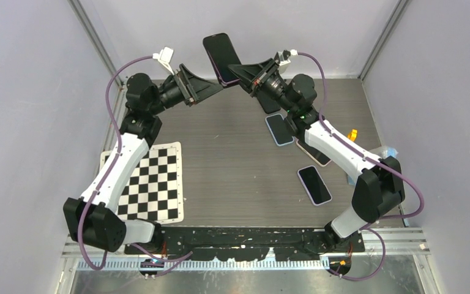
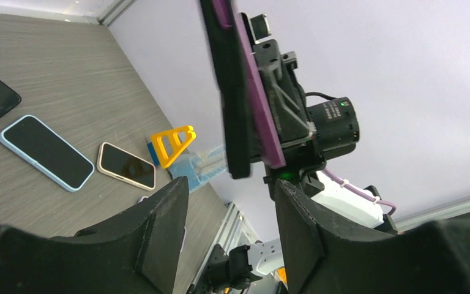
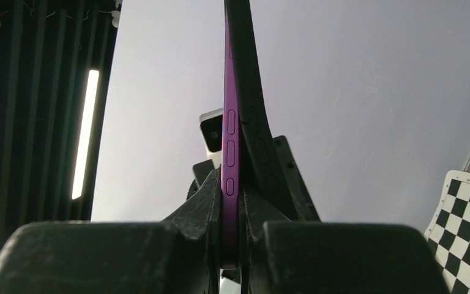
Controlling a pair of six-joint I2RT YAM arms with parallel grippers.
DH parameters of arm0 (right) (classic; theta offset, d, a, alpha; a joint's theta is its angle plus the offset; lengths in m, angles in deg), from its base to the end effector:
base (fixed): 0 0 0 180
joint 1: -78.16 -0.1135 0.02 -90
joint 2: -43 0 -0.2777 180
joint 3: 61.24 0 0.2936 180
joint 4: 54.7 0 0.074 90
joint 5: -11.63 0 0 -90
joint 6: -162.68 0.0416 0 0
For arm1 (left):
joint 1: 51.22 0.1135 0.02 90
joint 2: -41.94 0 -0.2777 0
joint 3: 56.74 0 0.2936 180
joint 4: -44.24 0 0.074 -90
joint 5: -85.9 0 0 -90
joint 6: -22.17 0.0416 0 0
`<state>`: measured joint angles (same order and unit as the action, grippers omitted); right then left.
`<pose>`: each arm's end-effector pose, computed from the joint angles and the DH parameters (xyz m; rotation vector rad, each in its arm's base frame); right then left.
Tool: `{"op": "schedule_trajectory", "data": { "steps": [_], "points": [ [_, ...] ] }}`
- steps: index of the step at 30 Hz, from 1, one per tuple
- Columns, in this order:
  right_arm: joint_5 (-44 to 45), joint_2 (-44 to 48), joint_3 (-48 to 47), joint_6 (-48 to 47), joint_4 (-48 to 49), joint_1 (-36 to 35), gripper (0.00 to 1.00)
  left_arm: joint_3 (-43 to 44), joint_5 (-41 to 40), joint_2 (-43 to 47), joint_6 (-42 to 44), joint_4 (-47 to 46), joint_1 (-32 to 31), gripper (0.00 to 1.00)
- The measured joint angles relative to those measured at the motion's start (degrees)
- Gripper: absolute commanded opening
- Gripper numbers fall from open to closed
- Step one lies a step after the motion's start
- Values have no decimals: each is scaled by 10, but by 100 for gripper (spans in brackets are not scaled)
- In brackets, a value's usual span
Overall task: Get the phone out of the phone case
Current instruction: Remove the phone case from the phone.
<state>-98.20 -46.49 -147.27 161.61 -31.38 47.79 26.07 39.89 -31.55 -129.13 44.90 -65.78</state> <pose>0.3526 0.2230 0.4119 0.4041 1.4773 1.9581 0.3156 -0.1118 0.4429 0.0532 1.6846 -1.5772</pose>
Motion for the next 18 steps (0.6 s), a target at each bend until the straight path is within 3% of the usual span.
{"op": "schedule_trajectory", "data": {
  "steps": [6, 12, 15, 18],
  "points": [
    [-4, 0, -10, 13, -3, 0, 1, 9, 11, -38, -20, -23, 0, 56],
    [-9, 0, -11, 13, -9, 0, 1, 16, 11, -50, -33, -28, 0, 69],
    [-12, 0, -11, 13, -9, 0, 1, 20, 9, -54, -36, -25, 0, 63],
    [-12, 0, -11, 10, -11, 0, 1, 28, 3, -57, -38, -12, 0, 50]
  ]
}}
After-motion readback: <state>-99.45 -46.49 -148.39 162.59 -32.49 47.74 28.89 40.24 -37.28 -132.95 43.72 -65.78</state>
